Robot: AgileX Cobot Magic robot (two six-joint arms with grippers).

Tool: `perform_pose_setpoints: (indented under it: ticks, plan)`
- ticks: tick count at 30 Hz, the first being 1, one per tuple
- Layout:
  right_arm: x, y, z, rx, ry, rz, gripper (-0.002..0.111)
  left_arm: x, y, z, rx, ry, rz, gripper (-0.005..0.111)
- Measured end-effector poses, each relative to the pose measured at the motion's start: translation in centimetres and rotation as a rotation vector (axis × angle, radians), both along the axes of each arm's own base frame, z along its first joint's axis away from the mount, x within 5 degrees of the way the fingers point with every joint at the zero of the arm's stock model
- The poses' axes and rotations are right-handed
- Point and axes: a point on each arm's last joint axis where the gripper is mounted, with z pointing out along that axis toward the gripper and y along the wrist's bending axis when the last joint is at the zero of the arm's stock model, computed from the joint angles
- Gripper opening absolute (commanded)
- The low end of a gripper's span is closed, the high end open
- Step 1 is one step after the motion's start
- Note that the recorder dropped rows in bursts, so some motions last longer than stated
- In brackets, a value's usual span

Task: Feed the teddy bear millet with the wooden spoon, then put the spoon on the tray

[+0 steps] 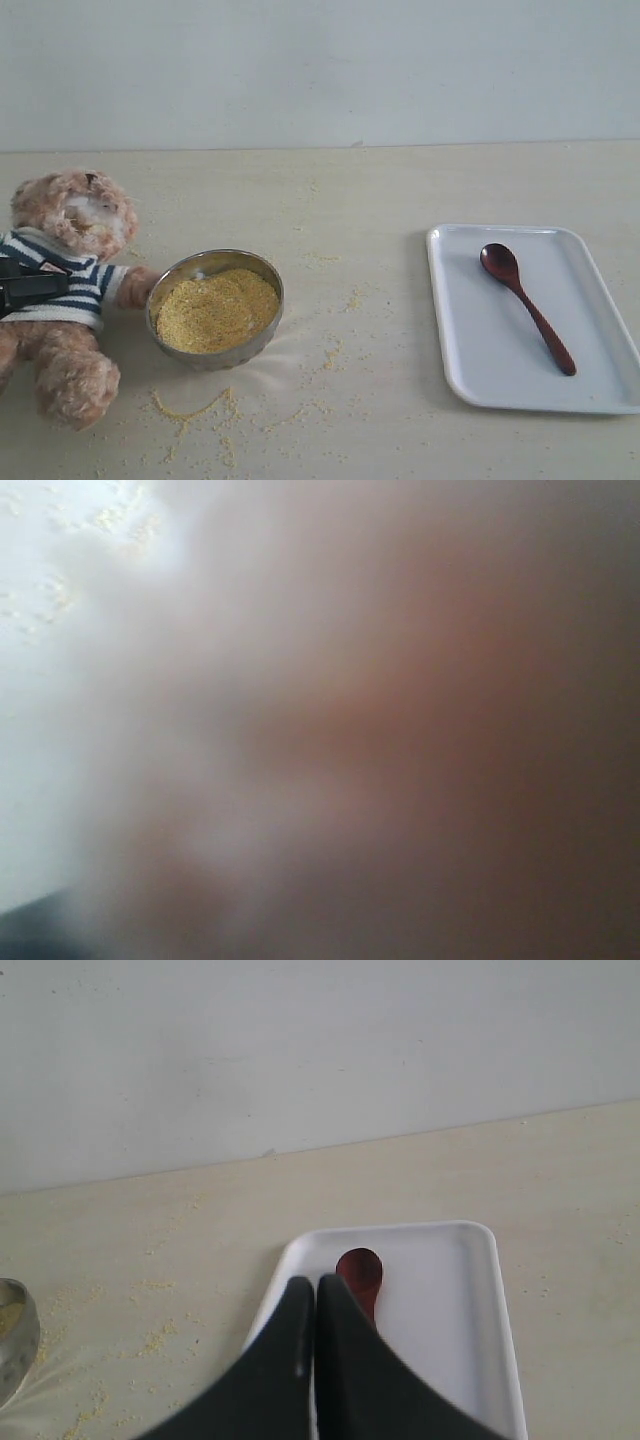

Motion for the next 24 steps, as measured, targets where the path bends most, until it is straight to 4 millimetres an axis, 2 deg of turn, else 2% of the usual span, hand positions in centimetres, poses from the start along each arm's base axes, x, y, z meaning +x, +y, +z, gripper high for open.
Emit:
perform_pose_setpoints:
  ticks: [4,6,14,24]
  plan:
    - [0.00,0.00,0.00,0.000,0.000,0.000,0.000,0.00,0.02,-0.03,0.004,0.001,0.001,0.006]
    - [0.00,0.00,0.00,0.000,0.000,0.000,0.000,0.00,0.02,-0.03,0.005,0.000,0.000,0.011]
    - [0.00,0.00,0.00,0.000,0.000,0.000,0.000,0.00,0.02,-0.03,0.003,0.002,0.002,0.061]
    - [0.00,0.00,0.00,0.000,0.000,0.000,0.000,0.01,-0.11,0.11,-0.045,0.017,0.020,0.070]
